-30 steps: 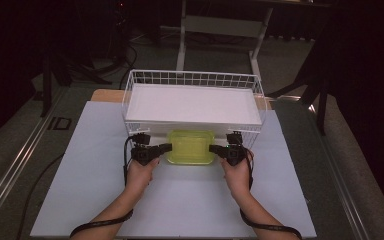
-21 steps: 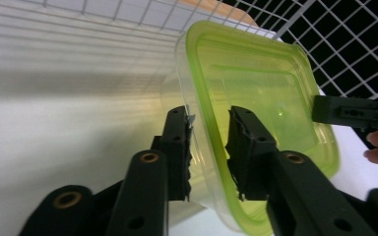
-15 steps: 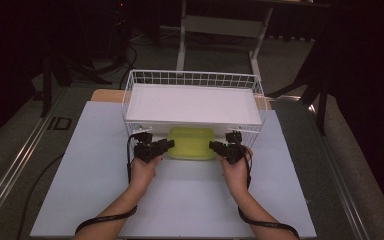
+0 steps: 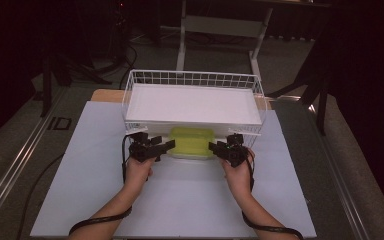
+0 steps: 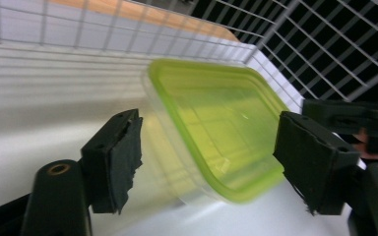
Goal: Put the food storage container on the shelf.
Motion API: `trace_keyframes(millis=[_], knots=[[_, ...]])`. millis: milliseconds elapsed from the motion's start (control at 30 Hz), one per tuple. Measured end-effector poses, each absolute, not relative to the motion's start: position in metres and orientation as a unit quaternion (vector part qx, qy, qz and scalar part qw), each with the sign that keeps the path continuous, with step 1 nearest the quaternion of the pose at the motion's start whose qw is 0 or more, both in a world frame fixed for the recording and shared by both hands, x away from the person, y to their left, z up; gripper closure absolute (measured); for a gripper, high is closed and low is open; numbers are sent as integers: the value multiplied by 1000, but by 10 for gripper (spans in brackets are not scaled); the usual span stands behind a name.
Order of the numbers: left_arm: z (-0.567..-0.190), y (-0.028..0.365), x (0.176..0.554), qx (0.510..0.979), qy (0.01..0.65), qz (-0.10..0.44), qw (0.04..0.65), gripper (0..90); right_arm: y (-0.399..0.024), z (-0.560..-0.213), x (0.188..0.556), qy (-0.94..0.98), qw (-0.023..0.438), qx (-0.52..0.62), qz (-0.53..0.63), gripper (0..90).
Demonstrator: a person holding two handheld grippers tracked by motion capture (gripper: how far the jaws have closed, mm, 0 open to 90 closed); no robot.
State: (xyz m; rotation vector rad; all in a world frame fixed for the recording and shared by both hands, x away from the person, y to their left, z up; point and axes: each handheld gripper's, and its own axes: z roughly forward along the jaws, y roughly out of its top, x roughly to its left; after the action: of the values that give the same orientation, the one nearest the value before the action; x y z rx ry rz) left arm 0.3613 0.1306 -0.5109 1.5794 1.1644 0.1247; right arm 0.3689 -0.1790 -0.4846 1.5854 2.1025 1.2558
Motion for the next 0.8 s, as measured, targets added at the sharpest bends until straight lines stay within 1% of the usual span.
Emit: trace_keyframes(millis=[33, 67, 100, 167, 267, 300, 333, 367, 500, 667, 767, 800], knots=[[-510, 131, 358, 671, 485, 57, 558, 199, -179, -484, 366, 718, 113, 537, 428, 584], [-509, 132, 354, 678, 477, 59, 556, 184, -179, -484, 363, 720, 115, 534, 428, 584], [-509, 133, 352, 682, 473, 61, 554, 184, -179, -484, 360, 726, 116, 529, 424, 583], [-507, 134, 344, 690, 461, 68, 554, 151, -178, -485, 355, 738, 123, 518, 415, 582], [-505, 137, 331, 696, 452, 79, 553, 139, -177, -485, 347, 747, 122, 507, 411, 579], [-504, 137, 326, 698, 454, 84, 548, 97, -177, -484, 343, 749, 120, 503, 415, 580], [-503, 138, 321, 704, 454, 88, 539, 33, -176, -484, 340, 753, 115, 496, 418, 577], [-503, 139, 317, 708, 453, 88, 535, 12, -175, -484, 337, 757, 114, 489, 418, 578], [-503, 140, 302, 715, 437, 82, 539, 12, -170, -486, 326, 760, 108, 484, 421, 569], [-509, 137, 288, 731, 414, 96, 534, 12, -157, -493, 320, 768, 100, 479, 413, 579], [-510, 137, 286, 734, 409, 99, 533, 13, -148, -496, 319, 777, 99, 472, 405, 647], [-510, 137, 285, 734, 408, 103, 533, 13, -145, -497, 319, 779, 99, 472, 401, 724]])
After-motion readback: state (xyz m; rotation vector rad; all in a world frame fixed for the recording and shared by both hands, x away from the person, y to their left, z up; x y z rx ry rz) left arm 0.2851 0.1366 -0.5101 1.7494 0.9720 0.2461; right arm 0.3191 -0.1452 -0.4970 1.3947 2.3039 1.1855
